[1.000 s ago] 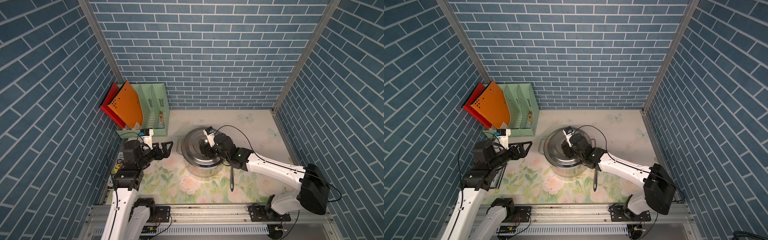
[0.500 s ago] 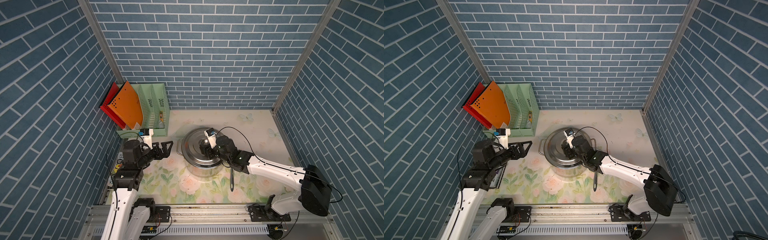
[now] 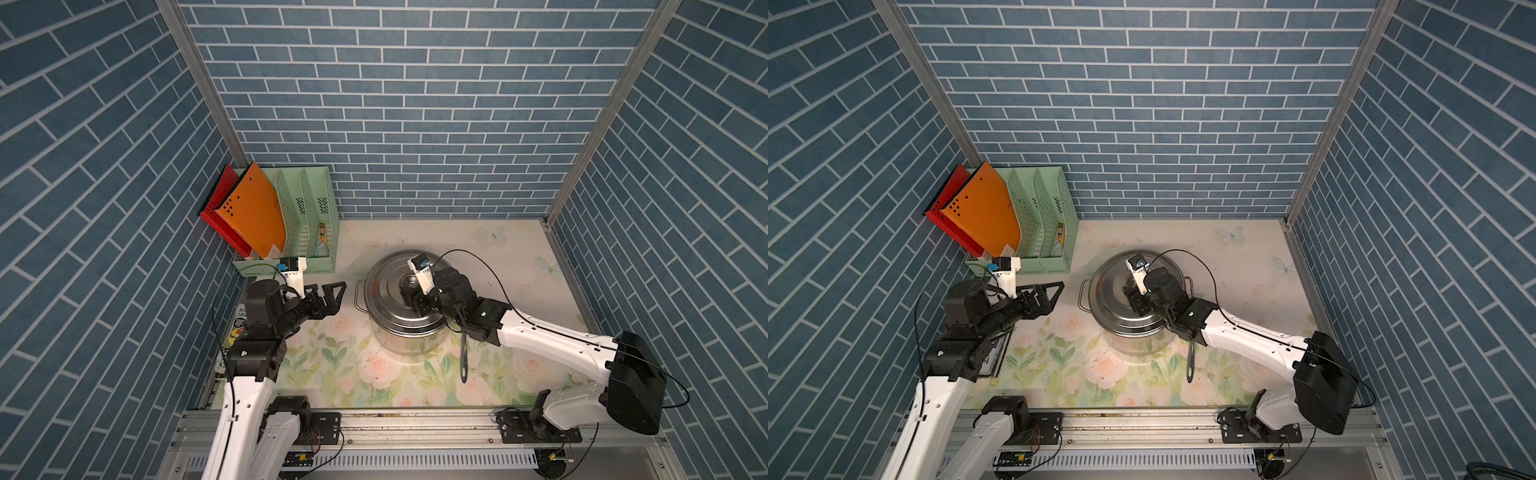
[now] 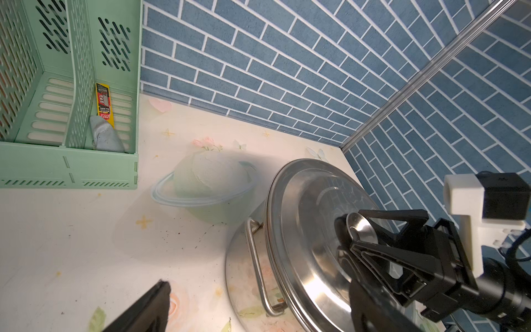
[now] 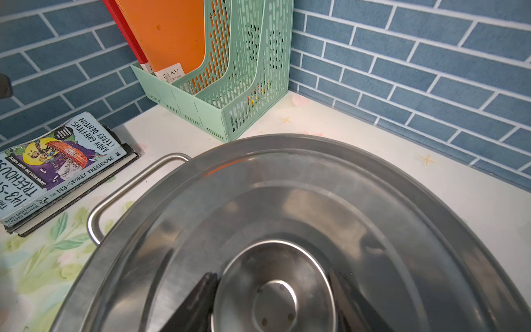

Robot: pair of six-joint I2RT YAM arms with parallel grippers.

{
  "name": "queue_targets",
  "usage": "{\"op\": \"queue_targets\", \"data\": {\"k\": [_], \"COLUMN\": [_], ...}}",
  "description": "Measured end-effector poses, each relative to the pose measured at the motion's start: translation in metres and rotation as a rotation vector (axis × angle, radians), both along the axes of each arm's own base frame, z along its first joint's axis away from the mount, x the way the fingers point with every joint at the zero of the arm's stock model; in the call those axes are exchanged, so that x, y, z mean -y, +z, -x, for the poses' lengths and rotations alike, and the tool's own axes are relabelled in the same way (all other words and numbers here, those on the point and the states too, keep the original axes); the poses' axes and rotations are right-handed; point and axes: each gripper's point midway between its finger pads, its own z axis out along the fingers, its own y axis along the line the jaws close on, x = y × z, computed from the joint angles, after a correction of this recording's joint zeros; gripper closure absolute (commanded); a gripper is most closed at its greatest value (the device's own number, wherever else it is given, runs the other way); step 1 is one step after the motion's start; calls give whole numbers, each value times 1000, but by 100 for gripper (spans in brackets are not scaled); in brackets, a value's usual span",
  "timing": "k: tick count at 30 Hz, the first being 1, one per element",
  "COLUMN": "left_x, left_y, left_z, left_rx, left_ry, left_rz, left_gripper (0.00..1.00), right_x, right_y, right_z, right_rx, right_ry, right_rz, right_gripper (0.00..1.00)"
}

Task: Stir the soup with a spoon
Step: Pick up the lid from the pan, then place the lid at the center of the board.

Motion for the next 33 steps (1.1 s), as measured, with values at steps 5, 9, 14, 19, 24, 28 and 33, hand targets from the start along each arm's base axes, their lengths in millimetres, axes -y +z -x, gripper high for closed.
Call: {"op": "queue_targets", "data": {"k": [5, 9, 14, 19, 24, 28, 33], "left_x": [0, 0, 0, 0, 0, 1, 1], "left_y": [0, 0, 0, 0, 0, 2, 3], "left_z": [0, 0, 0, 0, 0, 0, 0], "left_rx": [0, 0, -1, -2, -2, 1, 2], "left_ry": [0, 0, 0, 0, -3, -4, -4], "left_rz": [0, 0, 0, 0, 1, 1, 1], "left_gripper": [0, 0, 0, 0, 0, 0, 0], "right_x": [-3, -2, 16, 72, 141, 199, 265], "right_y": [20, 37, 61, 93, 119, 109, 45], "right_z": [-5, -12, -32, -60, -84, -97, -110], "right_rx": [39, 57, 82, 126, 173, 172, 60], "right_ry": [2, -13, -68, -199, -363, -496, -655], "right_rz": [-17, -40, -59, -86, -115, -108, -78], "right_gripper": [70, 69, 70, 70, 70, 70, 70]}}
